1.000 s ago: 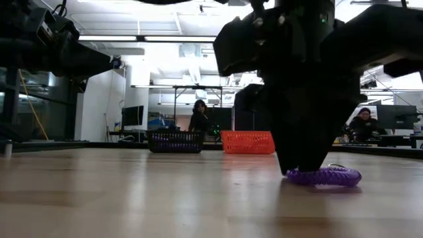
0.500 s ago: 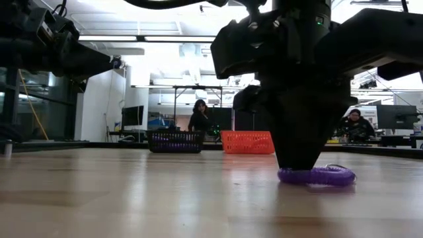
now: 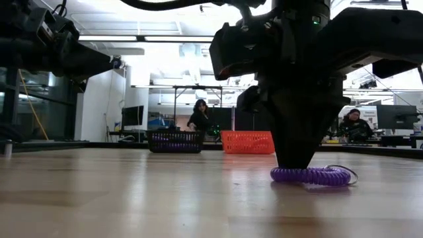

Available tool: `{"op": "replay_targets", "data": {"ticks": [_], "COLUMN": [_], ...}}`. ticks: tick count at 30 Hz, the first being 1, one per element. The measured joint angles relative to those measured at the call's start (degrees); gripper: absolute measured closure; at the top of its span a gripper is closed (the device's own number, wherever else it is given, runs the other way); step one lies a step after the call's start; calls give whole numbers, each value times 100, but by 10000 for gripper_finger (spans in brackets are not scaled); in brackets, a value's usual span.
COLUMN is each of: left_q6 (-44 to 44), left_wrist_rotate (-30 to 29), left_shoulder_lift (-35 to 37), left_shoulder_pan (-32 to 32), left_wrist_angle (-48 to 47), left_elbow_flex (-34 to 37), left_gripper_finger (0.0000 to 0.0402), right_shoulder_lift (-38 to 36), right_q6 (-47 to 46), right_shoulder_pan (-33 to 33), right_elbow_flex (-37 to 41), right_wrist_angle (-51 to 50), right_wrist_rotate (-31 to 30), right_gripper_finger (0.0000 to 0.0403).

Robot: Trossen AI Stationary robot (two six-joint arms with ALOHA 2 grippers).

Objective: Sort spring keychains
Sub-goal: Put the purple spring keychain into the black bin

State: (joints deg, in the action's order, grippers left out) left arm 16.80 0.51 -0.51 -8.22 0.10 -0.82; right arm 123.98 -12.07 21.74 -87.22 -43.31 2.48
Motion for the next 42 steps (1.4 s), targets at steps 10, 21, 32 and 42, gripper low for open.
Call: {"op": "replay_targets", "data": {"ticks": [10, 21, 32, 42], "left_q6": [0, 0, 0, 0], "left_wrist_rotate": [0, 1, 0, 2], "left_shoulder_lift": [2, 1, 0, 0], "left_shoulder_pan": [-1, -1, 0, -1], "left_wrist_angle": [0, 0, 0, 0], "left_elbow_flex": [0, 0, 0, 0], "left_gripper_finger": [302, 302, 302, 302], "right_shoulder_lift": [27, 57, 46, 38], "right_q6": [-65, 55, 58, -34], "right_shoulder_pan": [-288, -774, -1685, -2763], "right_elbow_flex": [-219, -1019, -1908, -2188], "right_wrist_angle": [78, 1172, 2132, 2831], "right_wrist_rotate": [93, -330, -863, -1255], "right_gripper_finger": [385, 387, 388, 388]}}
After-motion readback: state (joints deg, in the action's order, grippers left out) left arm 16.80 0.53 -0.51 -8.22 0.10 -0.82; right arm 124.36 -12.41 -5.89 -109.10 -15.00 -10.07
